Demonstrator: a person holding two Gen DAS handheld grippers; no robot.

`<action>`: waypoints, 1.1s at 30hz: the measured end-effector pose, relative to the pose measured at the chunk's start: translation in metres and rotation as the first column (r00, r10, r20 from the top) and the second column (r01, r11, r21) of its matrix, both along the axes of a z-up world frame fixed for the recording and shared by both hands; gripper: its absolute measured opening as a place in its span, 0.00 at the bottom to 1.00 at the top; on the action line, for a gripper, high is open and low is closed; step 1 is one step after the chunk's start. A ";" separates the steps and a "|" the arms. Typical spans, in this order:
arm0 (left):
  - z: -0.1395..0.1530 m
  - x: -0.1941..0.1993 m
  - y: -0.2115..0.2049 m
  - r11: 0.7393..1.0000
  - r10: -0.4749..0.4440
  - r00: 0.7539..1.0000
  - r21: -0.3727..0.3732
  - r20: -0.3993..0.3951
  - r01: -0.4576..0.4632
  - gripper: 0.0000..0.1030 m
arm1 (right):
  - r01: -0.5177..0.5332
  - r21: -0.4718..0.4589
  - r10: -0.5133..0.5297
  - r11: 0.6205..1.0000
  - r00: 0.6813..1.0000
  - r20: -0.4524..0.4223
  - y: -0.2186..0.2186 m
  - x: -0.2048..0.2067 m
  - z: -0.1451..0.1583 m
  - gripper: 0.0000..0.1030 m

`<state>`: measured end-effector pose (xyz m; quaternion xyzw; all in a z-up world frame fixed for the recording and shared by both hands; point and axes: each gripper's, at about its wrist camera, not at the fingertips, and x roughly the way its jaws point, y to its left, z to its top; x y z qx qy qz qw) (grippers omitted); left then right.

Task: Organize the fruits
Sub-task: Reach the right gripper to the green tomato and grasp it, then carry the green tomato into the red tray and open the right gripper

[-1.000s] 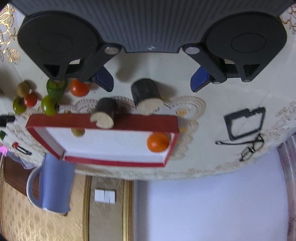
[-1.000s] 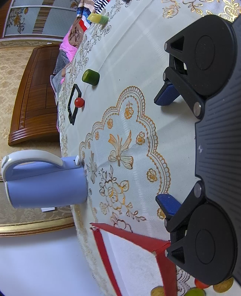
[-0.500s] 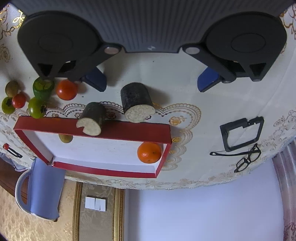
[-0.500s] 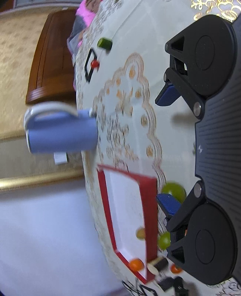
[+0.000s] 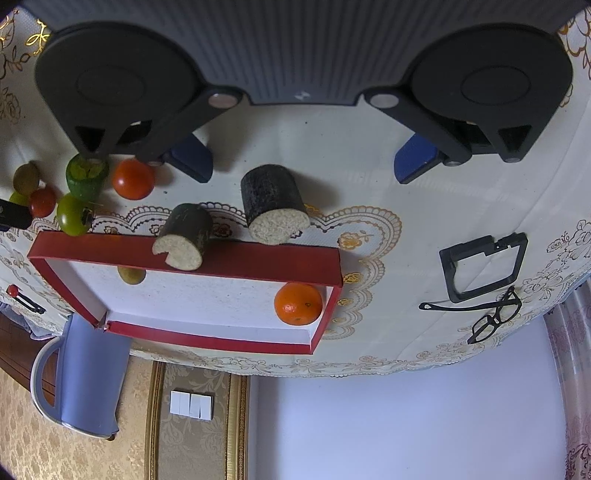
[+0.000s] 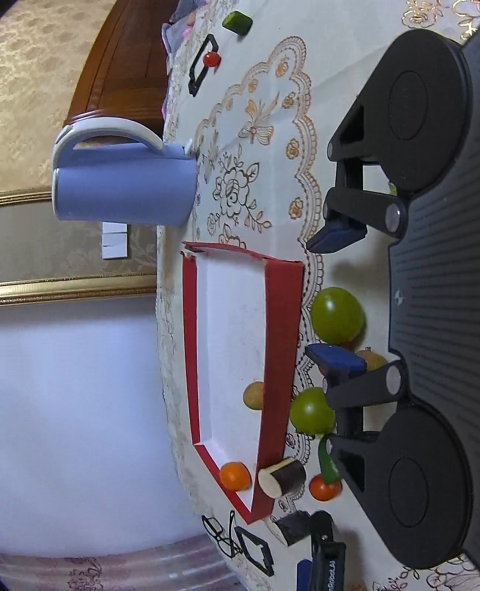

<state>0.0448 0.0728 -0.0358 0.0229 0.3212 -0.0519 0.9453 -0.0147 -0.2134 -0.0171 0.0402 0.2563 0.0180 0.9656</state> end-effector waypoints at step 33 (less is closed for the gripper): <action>0.002 0.015 -0.006 1.000 0.016 1.000 -0.002 -0.018 -0.016 1.00 | -0.010 0.052 0.007 0.999 0.999 0.052 -0.006 0.048 0.033 0.31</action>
